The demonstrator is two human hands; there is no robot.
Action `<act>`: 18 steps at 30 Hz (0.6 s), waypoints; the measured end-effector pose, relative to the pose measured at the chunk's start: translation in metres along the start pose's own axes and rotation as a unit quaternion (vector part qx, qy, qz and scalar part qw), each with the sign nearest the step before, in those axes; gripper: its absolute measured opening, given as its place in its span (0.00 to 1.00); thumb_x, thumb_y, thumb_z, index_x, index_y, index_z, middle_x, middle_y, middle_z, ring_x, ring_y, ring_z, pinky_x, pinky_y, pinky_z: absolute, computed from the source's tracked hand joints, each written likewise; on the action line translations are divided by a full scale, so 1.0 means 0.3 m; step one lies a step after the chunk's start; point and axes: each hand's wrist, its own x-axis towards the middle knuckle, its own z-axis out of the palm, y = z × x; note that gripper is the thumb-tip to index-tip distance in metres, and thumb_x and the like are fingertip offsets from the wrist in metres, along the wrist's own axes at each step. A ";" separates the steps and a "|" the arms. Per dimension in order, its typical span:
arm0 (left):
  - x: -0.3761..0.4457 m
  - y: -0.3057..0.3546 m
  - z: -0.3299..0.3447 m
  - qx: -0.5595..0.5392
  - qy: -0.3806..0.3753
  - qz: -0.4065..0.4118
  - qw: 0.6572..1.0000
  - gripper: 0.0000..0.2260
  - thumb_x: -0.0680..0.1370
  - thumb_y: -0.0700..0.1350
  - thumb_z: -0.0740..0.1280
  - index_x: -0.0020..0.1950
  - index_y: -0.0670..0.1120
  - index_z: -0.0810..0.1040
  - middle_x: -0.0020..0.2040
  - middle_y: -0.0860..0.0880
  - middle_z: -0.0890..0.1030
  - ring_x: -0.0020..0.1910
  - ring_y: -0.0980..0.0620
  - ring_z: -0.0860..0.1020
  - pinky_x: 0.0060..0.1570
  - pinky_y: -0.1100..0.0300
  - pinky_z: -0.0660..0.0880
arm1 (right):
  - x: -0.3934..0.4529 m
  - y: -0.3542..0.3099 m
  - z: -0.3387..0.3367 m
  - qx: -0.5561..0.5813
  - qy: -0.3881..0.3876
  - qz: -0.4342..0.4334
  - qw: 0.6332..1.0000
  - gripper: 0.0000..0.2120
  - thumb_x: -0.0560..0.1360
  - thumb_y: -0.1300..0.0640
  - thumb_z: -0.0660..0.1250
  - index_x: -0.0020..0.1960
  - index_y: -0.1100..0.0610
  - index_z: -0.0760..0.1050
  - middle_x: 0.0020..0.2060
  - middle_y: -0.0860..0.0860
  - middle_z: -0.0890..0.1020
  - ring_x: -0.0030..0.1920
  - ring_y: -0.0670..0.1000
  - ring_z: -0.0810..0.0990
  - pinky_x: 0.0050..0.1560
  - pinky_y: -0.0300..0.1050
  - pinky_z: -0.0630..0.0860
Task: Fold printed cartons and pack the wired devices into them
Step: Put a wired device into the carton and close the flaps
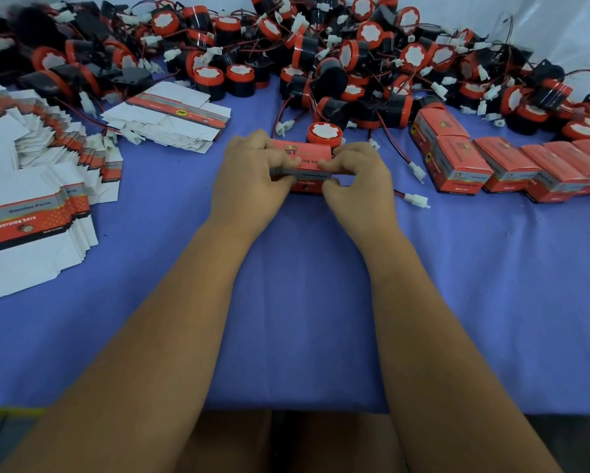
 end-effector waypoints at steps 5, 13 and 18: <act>-0.010 0.002 0.008 -0.031 0.017 -0.007 0.999 0.07 0.77 0.42 0.70 0.53 0.45 0.84 0.53 0.51 0.72 0.57 0.50 0.73 0.51 0.60 0.72 | -0.008 -0.014 0.000 0.045 0.006 0.035 0.998 0.02 0.71 0.69 0.66 0.41 0.65 0.77 0.51 0.51 0.74 0.46 0.41 0.73 0.49 0.30 0.72; 0.006 -0.011 -0.004 -0.187 0.032 -0.182 0.965 0.07 0.79 0.41 0.64 0.53 0.53 0.76 0.46 0.61 0.77 0.38 0.72 0.74 0.36 0.77 0.70 | -0.018 -0.030 0.000 0.079 -0.058 0.041 0.994 0.16 0.70 0.65 0.70 0.55 0.54 0.71 0.55 0.51 0.71 0.56 0.49 0.72 0.54 0.41 0.74; 0.007 -0.002 -0.011 -0.226 0.034 -0.165 0.960 0.09 0.79 0.41 0.63 0.52 0.55 0.79 0.47 0.61 0.80 0.45 0.69 0.76 0.42 0.73 0.74 | -0.011 -0.016 -0.012 0.001 -0.095 0.000 0.996 0.19 0.69 0.57 0.74 0.58 0.47 0.75 0.54 0.48 0.70 0.56 0.49 0.64 0.50 0.25 0.62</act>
